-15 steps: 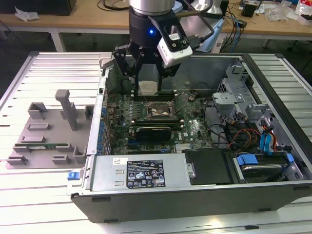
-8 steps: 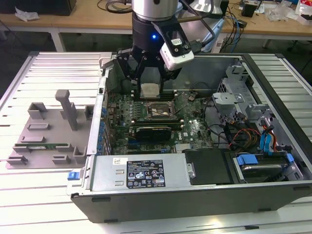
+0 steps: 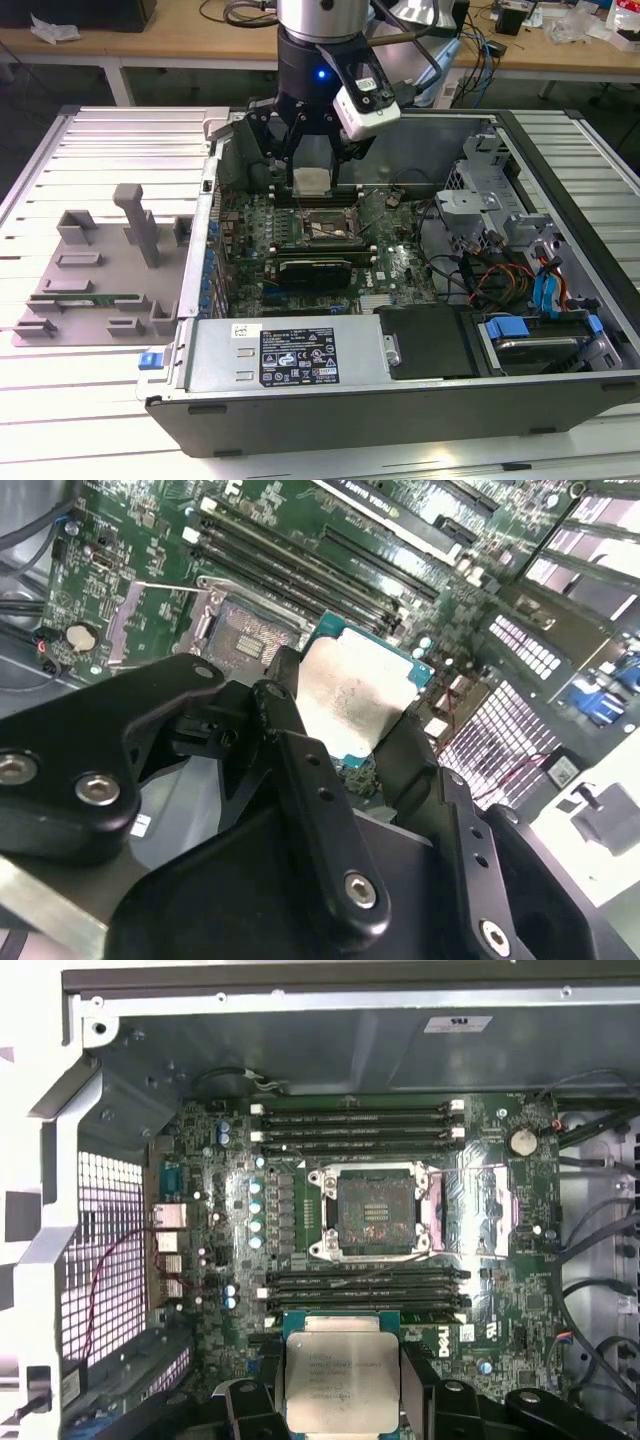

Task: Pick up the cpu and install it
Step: 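Pick up the cpu and move it towards the insertion slot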

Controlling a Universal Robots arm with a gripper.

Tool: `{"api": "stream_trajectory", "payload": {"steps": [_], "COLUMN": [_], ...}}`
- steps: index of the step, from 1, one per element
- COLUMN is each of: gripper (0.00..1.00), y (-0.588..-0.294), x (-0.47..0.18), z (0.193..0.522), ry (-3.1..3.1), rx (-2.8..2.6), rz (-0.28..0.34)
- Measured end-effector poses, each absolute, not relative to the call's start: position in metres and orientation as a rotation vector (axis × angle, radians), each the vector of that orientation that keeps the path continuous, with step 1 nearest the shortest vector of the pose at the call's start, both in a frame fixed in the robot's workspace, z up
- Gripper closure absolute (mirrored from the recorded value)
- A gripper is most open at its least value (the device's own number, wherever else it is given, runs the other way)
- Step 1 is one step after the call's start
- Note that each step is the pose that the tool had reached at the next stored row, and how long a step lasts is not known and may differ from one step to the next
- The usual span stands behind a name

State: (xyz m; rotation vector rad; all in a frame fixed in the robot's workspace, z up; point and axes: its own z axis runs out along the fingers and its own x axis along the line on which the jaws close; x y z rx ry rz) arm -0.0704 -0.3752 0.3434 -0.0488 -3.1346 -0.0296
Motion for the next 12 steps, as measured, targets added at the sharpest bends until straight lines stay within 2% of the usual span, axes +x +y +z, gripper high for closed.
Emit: {"api": "stream_trajectory", "payload": {"steps": [12], "gripper": [0.45], "y": [-0.354], "x": [-0.068], "z": [0.337], "ry": [-3.135], "rx": [-0.048], "rz": [-0.03]}}
